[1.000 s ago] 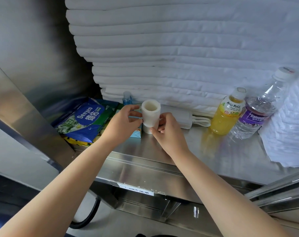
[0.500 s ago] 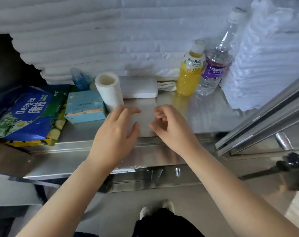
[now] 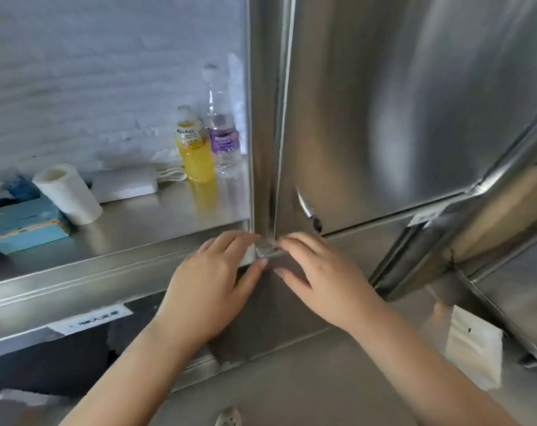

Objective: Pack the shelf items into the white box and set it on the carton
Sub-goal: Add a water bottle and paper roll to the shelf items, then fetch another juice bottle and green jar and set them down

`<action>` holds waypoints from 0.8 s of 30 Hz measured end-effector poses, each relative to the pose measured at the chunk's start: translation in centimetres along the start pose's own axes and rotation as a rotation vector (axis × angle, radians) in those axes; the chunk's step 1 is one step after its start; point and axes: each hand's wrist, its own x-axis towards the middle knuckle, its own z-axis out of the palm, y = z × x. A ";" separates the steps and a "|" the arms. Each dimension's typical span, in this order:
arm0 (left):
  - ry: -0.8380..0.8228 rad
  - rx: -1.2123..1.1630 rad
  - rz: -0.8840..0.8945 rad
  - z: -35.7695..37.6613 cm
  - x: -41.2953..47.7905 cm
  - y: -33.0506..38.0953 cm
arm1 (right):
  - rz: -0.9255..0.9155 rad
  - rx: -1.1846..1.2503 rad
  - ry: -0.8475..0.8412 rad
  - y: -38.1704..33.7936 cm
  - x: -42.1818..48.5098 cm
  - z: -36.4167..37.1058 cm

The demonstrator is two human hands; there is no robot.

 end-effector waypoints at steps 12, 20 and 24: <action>0.031 -0.047 0.644 6.4 10.7 39.2 | 0.427 -0.377 0.261 18.3 -26.0 -27.4; -0.021 -0.079 1.040 12.7 16.2 66.6 | 0.832 -0.563 0.397 28.0 -43.0 -41.9; -0.173 -0.227 1.161 17.3 17.8 79.5 | 1.029 -0.633 0.429 34.0 -50.9 -47.6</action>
